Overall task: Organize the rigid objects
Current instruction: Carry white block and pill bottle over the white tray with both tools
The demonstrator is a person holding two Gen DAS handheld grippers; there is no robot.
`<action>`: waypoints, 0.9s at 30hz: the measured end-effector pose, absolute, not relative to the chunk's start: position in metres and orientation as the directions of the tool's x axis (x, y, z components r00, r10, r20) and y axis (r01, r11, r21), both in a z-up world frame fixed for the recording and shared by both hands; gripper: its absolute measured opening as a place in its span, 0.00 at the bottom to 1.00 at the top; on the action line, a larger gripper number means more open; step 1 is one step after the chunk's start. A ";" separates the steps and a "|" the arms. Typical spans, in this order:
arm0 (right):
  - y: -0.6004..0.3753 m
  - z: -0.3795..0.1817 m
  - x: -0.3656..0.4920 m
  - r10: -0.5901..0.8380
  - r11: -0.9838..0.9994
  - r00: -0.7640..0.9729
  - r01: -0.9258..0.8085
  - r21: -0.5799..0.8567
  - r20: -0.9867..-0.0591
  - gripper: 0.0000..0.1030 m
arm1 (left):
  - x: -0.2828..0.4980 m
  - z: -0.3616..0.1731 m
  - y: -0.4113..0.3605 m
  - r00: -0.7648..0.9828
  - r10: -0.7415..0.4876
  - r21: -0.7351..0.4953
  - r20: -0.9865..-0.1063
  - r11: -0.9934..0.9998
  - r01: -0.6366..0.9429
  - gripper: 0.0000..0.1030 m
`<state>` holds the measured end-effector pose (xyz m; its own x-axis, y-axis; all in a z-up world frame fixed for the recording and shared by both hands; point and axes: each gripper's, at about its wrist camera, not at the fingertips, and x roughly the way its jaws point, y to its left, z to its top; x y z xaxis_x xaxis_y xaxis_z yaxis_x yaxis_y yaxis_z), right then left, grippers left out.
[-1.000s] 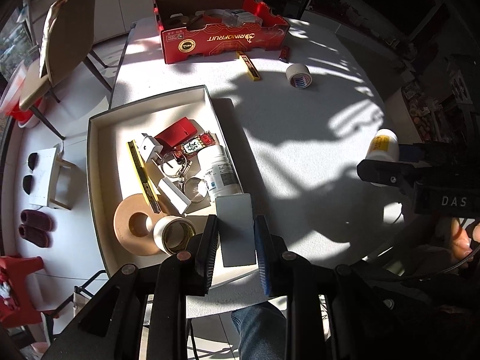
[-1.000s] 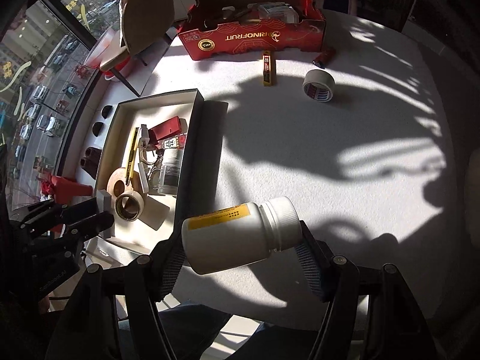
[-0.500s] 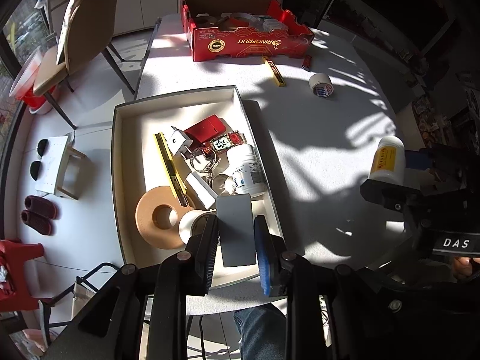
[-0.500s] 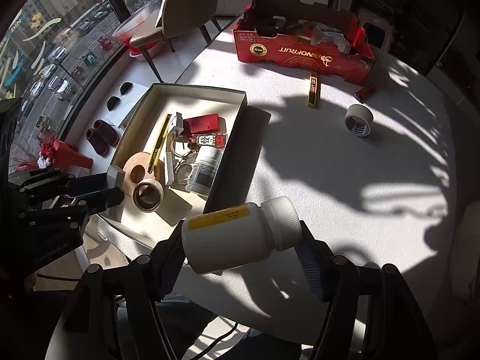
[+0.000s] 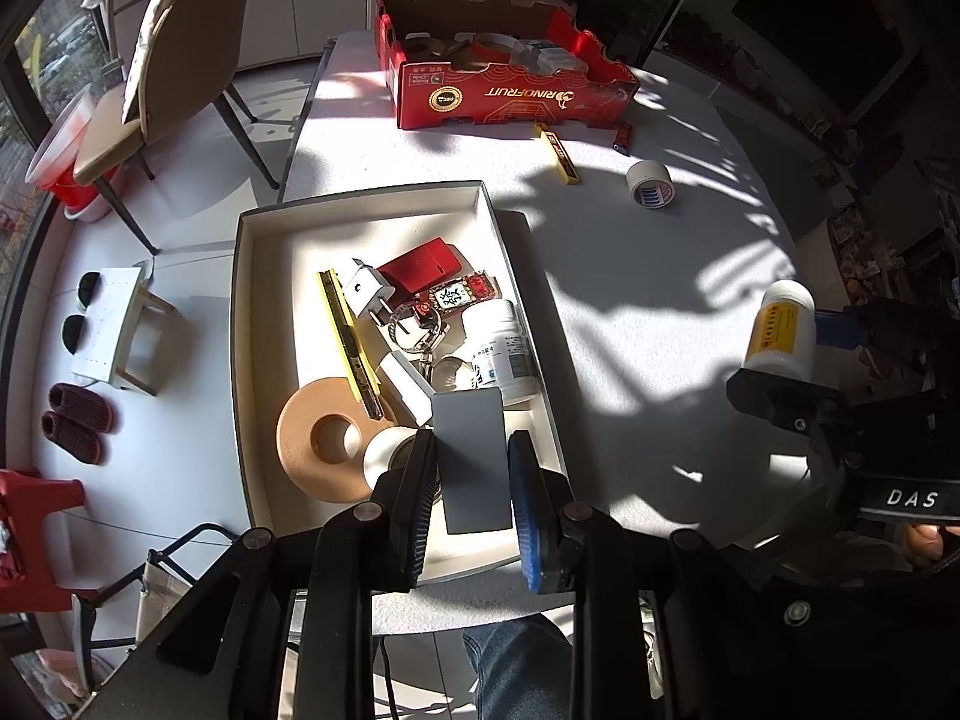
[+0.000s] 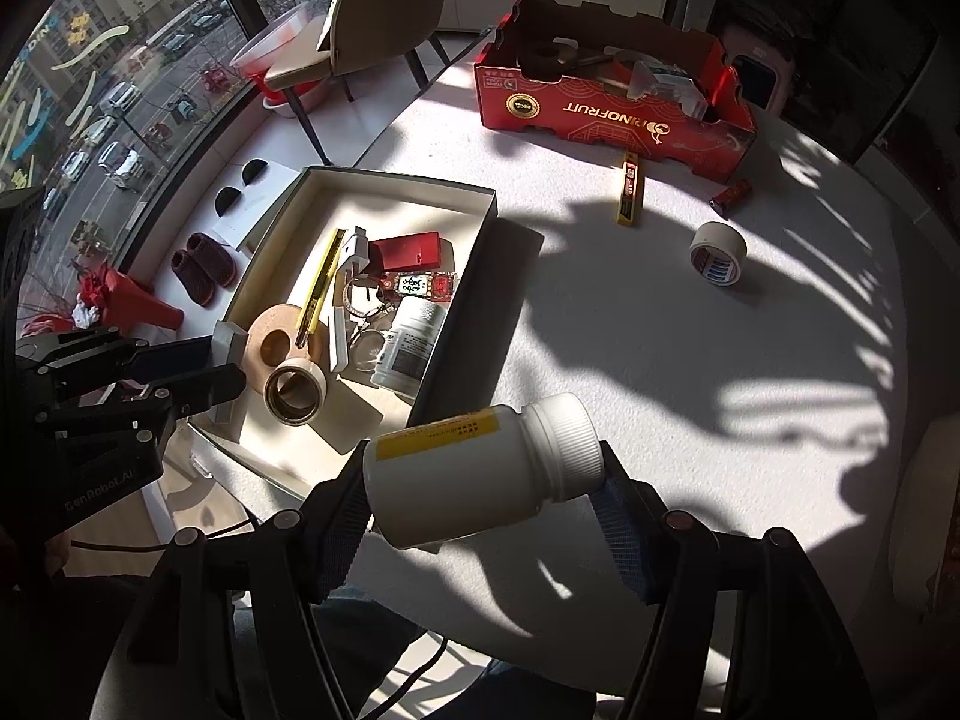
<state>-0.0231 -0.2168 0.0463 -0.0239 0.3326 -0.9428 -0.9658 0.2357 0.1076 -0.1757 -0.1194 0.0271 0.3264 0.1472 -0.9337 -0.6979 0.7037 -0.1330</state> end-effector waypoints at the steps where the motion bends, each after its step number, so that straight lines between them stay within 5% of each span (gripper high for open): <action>1: -0.216 0.046 -0.023 0.335 0.235 -0.026 -0.966 0.110 -0.942 0.68 | -0.175 0.028 -0.119 0.325 0.150 -0.130 -0.934 0.703 -0.699 0.25; 27: -0.197 0.039 -0.035 0.308 0.149 -0.070 -0.981 0.121 -0.949 0.68 | -0.196 0.026 -0.109 0.311 0.180 -0.136 -0.933 0.626 -0.768 0.25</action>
